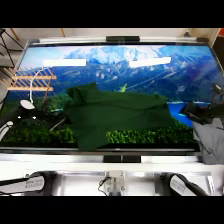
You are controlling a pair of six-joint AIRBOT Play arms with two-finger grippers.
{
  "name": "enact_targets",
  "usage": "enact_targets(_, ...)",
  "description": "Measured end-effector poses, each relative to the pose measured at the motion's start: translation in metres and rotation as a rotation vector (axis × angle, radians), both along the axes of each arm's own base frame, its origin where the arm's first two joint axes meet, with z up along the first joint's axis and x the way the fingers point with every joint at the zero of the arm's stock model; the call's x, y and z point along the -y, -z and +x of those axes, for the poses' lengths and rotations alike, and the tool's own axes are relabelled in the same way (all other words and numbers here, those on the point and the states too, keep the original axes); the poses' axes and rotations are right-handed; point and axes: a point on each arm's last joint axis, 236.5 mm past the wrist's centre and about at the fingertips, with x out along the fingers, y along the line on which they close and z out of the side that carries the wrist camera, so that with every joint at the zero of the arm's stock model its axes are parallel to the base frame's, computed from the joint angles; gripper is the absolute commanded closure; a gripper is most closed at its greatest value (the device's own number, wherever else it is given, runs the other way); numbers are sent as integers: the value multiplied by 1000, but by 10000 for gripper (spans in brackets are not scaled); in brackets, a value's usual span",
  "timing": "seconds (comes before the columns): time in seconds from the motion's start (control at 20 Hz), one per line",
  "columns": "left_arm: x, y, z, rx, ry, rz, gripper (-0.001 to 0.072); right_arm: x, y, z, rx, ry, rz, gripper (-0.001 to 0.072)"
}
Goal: Fold the shirts.
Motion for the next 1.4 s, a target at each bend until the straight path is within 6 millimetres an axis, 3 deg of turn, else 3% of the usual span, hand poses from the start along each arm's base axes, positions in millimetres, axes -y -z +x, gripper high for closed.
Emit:
enact_targets(0.05, 9, 2, 1, 1, -5, -15, 228, -1, 4, -2, -12, 0, 5, 54)
enact_targets(0.15, 16, 9, 7, 18, -27, -14, 562, -5, 20, -13, -65, -2, 28, 54)
enact_targets(0.25, 21, 12, 11, 29, -40, -14, 655, -11, 39, -22, -117, -2, 62, 55)
enact_targets(0.4, 24, 9, 15, 56, -38, -11, 667, -15, 62, -26, -157, 13, 91, 57)
enact_targets(0.7, 26, -11, 23, 151, -5, -11, 666, -14, 89, -4, -116, 81, 112, 58)
enact_targets(0.9, 27, -19, 26, 178, -1, -13, 666, -33, 105, 5, -127, 56, 131, 94)
enact_targets(0.95, 27, -20, 26, 183, -1, -15, 667, -40, 108, 7, -135, 41, 136, 258)
enact_targets(1.0, 27, -21, 26, 186, -1, -15, 666, -47, 112, 8, -142, 31, 142, 497)
enact_targets(1.05, 27, -23, 27, 191, 0, -15, 667, -55, 116, 6, -156, 13, 148, 631)
enact_targets(1.15, 27, -31, 33, 207, 4, -20, 668, -64, 116, 6, -169, -14, 147, 634)
enact_targets(1.25, 25, -52, 45, 250, 21, -30, 669, -66, 107, 11, -163, -54, 129, 634)
enact_targets(1.3, 23, -69, 56, 295, 29, -31, 669, -66, 90, 21, -124, -69, 125, 635)
enact_targets(1.4, 15, -130, 84, 450, 47, -13, 668, -64, 43, 46, -1, -122, 88, 634)
